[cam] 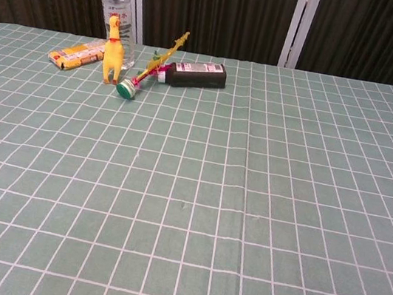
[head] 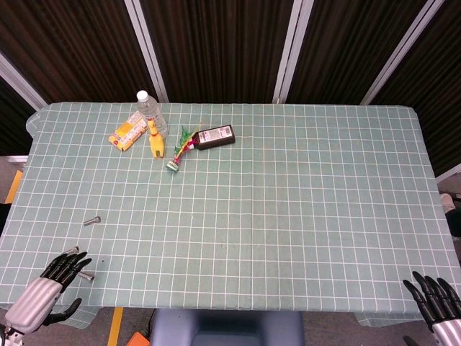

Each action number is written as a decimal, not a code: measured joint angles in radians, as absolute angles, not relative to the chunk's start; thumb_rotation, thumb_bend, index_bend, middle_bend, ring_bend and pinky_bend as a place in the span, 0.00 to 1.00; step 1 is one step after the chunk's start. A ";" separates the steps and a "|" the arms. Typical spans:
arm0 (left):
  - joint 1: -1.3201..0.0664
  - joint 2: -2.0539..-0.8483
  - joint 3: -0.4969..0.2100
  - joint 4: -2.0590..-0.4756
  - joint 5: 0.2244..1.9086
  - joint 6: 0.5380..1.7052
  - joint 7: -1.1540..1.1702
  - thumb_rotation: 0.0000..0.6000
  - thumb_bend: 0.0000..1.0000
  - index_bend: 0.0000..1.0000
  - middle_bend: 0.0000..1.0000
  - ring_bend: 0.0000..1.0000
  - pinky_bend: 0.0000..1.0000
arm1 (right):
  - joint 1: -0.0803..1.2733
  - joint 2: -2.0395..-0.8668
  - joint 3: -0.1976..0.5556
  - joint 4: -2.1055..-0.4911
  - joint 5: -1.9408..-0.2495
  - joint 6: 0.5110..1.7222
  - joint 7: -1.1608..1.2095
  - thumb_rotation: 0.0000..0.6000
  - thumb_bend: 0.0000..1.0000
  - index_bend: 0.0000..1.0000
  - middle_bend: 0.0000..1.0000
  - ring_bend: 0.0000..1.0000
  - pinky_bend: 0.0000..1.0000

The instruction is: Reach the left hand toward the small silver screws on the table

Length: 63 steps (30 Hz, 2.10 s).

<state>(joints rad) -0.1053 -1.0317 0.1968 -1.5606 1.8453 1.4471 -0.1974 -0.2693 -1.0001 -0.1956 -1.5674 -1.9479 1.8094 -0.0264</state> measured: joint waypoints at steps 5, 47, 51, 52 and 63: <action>-0.106 -1.031 0.204 -1.559 1.852 1.454 -0.205 1.00 0.42 0.00 0.00 0.00 0.05 | -0.270 -1.000 -0.198 -1.570 -1.950 1.808 -0.030 1.00 0.18 0.00 0.00 0.00 0.00; -0.141 -1.537 0.180 -0.647 1.760 1.434 -0.571 1.00 0.44 0.41 1.00 1.00 1.00 | -0.265 -1.009 -0.199 -1.580 -1.945 1.783 -0.061 1.00 0.18 0.00 0.00 0.00 0.00; -0.149 -1.543 0.180 -0.633 1.752 1.422 -0.579 1.00 0.44 0.42 1.00 1.00 1.00 | -0.264 -1.009 -0.199 -1.581 -1.943 1.780 -0.062 1.00 0.18 0.00 0.00 0.00 0.00; -0.150 -1.544 0.180 -0.630 1.749 1.420 -0.581 1.00 0.44 0.42 1.00 1.00 1.00 | -0.264 -1.009 -0.199 -1.581 -1.943 1.780 -0.063 1.00 0.18 0.00 0.00 0.00 0.00; -0.159 -1.556 0.181 -0.603 1.730 1.396 -0.591 1.00 0.44 0.47 1.00 1.00 1.00 | -0.266 -1.010 -0.199 -1.580 -1.944 1.785 -0.063 1.00 0.18 0.00 0.00 0.00 0.00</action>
<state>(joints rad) -0.1586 -1.5558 0.1814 -0.6028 1.7302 1.3956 -0.5911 -0.2659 -1.0102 -0.1987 -1.5801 -1.9444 1.7853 -0.0626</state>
